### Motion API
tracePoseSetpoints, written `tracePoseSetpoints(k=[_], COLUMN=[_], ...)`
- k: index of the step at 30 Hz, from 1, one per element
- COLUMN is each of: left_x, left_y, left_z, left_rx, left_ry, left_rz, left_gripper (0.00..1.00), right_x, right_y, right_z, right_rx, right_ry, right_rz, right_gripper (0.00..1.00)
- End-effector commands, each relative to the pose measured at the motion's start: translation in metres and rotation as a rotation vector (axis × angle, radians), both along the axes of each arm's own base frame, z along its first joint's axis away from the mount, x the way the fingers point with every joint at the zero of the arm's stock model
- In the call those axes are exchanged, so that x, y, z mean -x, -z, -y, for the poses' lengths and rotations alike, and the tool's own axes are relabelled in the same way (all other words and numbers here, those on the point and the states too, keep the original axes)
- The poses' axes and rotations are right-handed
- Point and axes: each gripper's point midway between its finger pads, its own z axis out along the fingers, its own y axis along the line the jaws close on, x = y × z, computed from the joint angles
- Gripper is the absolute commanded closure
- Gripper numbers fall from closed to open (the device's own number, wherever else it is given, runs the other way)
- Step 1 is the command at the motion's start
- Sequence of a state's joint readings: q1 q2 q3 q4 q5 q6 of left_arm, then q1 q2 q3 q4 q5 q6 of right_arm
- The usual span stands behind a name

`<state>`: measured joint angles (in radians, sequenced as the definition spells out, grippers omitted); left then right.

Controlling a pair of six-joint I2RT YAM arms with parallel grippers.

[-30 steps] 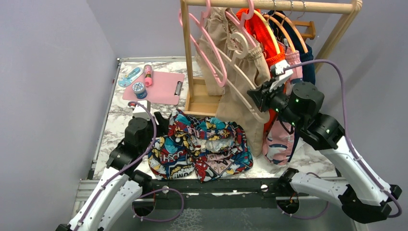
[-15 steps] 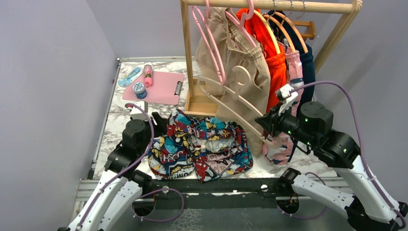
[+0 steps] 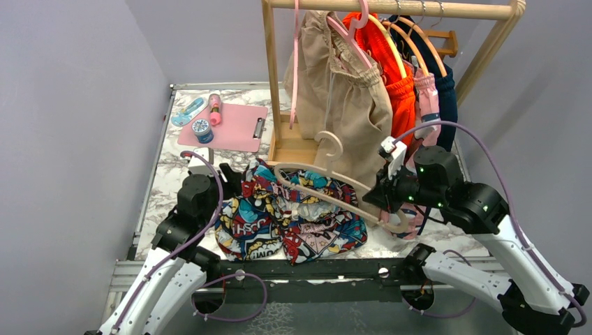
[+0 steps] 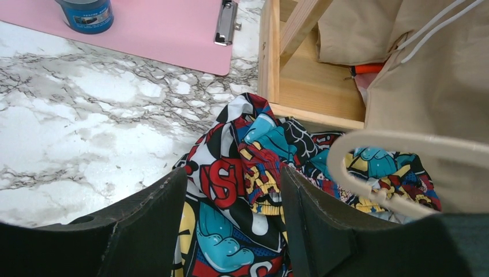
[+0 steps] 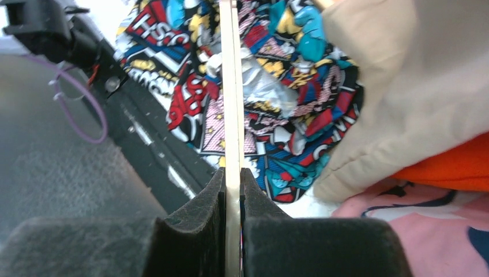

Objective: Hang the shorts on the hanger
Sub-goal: Hang the shorts on the hanger.

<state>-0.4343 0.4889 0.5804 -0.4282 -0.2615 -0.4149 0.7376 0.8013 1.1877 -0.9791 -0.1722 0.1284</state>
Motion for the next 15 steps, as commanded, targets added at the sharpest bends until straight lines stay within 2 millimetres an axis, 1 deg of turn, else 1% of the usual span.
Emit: tracePoseSetpoints(k=[1, 4, 7, 9, 12, 15], left_x=[-0.001, 0.000, 0.002, 0.004, 0.007, 0.010], left_y=[-0.003, -0.006, -0.012, -0.020, -0.041, -0.069], left_z=[-0.004, -0.005, -0.010, -0.014, -0.017, -0.020], left_rx=[0.007, 0.010, 0.019, 0.031, 0.051, 0.057], left_ry=[-0.025, -0.031, -0.056, -0.072, -0.079, -0.076], left_rz=[0.021, 0.033, 0.054, 0.076, 0.130, 0.195], left_gripper=[0.37, 0.37, 0.37, 0.36, 0.35, 0.34], right_x=[0.030, 0.039, 0.047, 0.051, 0.053, 0.052], right_y=[0.001, 0.008, 0.007, 0.004, -0.003, -0.015], right_z=[-0.021, -0.029, -0.038, -0.045, -0.054, -0.063], right_rx=[-0.058, -0.082, -0.123, -0.156, -0.210, -0.265], right_ry=[-0.202, -0.268, -0.338, -0.380, -0.442, -0.498], right_rz=[-0.077, -0.123, -0.142, -0.141, -0.112, -0.043], right_gripper=[0.99, 0.99, 0.99, 0.99, 0.99, 0.99])
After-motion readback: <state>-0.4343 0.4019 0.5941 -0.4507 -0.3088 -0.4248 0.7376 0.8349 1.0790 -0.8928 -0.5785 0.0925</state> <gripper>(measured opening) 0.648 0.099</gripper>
